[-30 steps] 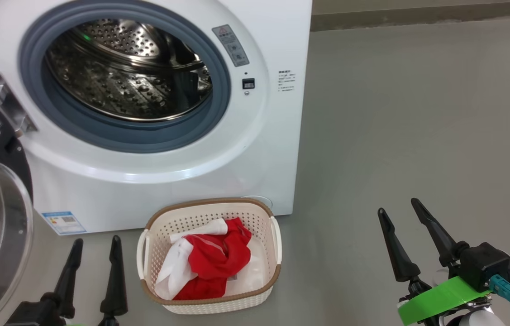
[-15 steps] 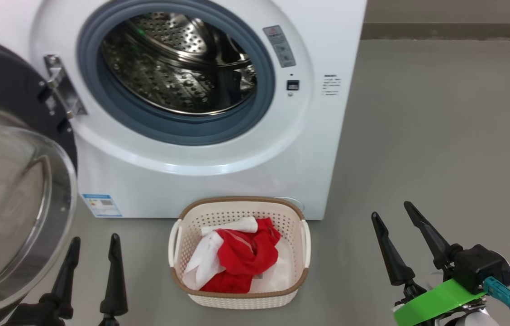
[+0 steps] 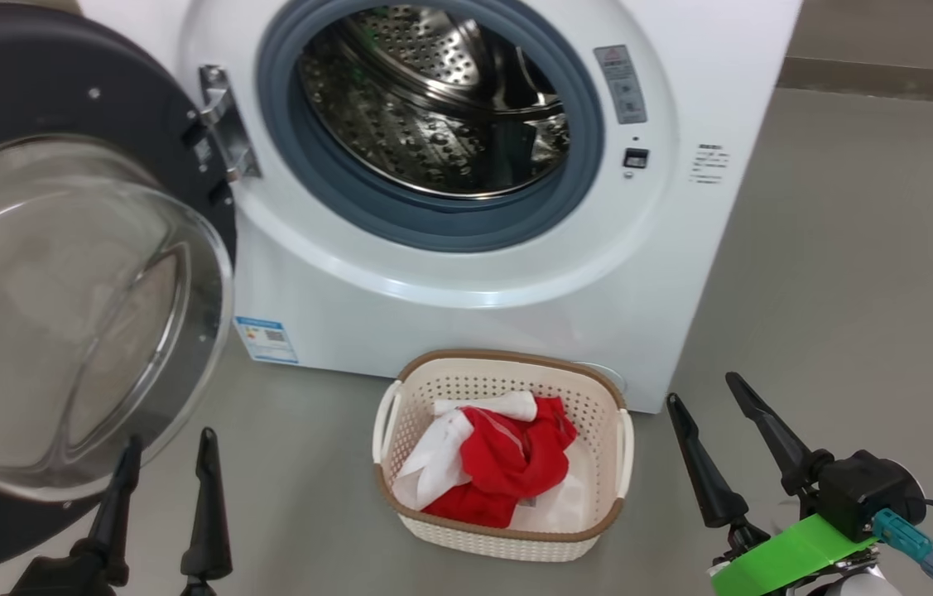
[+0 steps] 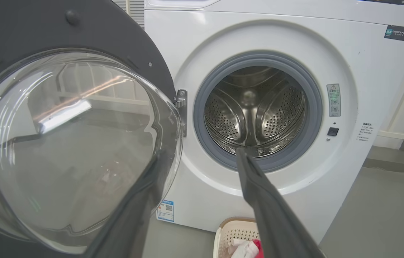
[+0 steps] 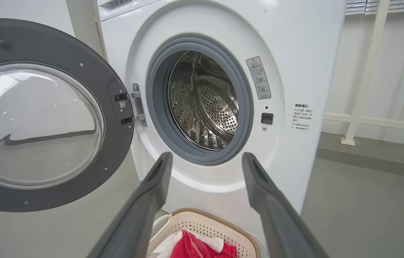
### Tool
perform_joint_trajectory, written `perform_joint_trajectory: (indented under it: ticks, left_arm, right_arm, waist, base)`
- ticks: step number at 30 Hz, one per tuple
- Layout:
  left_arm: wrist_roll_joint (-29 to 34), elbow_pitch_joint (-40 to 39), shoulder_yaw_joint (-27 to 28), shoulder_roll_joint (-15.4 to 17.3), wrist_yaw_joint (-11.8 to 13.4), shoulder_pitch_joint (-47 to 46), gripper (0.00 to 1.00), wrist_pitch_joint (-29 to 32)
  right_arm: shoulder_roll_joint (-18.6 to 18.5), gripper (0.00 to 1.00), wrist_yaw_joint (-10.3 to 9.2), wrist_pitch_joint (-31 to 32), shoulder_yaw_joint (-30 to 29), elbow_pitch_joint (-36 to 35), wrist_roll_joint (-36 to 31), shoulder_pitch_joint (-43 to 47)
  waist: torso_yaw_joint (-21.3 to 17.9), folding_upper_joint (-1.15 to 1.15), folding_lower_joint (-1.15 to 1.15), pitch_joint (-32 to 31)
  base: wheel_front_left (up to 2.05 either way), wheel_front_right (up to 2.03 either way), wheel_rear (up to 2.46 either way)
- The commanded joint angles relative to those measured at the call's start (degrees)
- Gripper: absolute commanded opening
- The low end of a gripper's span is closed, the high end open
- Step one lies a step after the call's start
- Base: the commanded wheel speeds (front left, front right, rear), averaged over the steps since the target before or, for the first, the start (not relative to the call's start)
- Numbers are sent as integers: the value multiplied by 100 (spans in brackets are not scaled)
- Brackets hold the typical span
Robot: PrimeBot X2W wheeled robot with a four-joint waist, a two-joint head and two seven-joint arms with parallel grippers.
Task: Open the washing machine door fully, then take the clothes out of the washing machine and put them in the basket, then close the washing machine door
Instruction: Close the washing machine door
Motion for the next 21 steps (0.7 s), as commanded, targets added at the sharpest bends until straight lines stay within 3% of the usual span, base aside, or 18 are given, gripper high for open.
perform_joint_trajectory:
  ticks: [1,18,19,21]
  left_arm:
    - [57,-204,193,114,51,-110,100,18]
    - [131,-324,203,162,245,25,100,14]
    - [142,-337,210,169,260,32,88,-2]
    - [183,-378,227,195,293,33,0,-41]
  right_arm:
    - [-31,100,35,-37,141,-152,63,-134]
    - [-9,100,35,-37,262,-107,79,-123]
    - [-12,100,35,-37,267,-109,80,-122]
    - [-21,100,35,-37,278,-109,81,-120]
  waist:
    - [224,0,0,10]
    - [675,0,0,-188]
    - [674,0,0,-189]
    - [663,0,0,-186]
  base:
    - [0,0,0]
    - [0,0,0]
    - [0,0,0]
    - [0,0,0]
